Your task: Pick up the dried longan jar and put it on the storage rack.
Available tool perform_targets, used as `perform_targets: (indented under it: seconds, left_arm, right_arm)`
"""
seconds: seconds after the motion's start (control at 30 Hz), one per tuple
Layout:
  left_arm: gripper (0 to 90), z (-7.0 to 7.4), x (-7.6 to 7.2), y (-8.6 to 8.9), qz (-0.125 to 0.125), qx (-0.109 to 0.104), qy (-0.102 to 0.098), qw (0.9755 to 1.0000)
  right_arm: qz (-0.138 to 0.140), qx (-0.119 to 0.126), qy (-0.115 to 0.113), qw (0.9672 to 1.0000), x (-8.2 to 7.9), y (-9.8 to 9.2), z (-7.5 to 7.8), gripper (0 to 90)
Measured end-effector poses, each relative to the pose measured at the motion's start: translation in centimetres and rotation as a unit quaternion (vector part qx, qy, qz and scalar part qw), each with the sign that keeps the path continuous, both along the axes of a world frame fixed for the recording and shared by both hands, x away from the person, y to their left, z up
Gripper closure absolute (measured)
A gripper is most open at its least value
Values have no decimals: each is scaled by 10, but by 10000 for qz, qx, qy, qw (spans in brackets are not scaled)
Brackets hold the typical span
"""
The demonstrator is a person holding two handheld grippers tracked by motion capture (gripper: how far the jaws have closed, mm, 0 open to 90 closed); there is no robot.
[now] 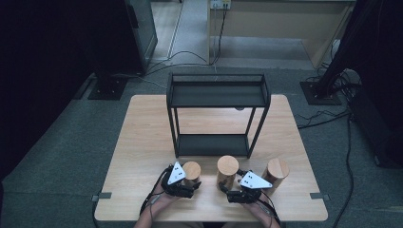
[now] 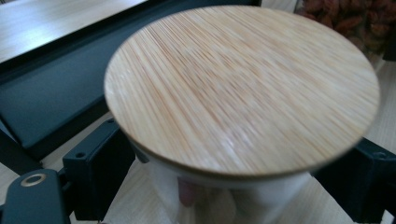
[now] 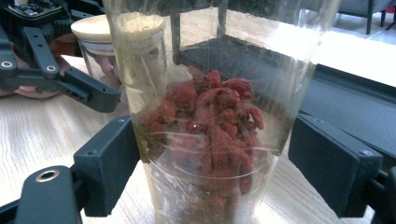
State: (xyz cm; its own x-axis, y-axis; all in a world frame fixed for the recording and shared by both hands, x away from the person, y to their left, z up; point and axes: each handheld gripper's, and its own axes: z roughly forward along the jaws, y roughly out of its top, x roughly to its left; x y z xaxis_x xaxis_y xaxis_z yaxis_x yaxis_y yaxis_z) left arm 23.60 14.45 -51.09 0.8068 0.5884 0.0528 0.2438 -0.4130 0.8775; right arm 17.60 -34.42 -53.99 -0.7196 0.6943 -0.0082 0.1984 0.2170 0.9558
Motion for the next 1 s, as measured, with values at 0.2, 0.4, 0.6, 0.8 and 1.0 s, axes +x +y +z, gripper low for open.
perform_targets:
  seconds: [0.2,0.4,0.6,0.8,1.0]
  left_arm:
    - [240,-4,-2,0,-17,-77,-187,9998]
    - [251,-5,-2,1,1,-125,-188,9997]
    - [255,-3,-1,0,104,-319,-97,9994]
    - [256,-2,3,-4,218,-343,-26,9992]
    - [256,2,1,-9,386,-351,-84,9986]
  right_arm:
    - [4,-16,-7,10000,0,0,0,167]
    - [4,-10,12,10000,0,0,1,166]
    - [-1,-1,16,10000,0,0,0,167]
    - [-7,3,16,10000,1,0,0,167]
    - [-23,-10,34,10000,1,1,1,166]
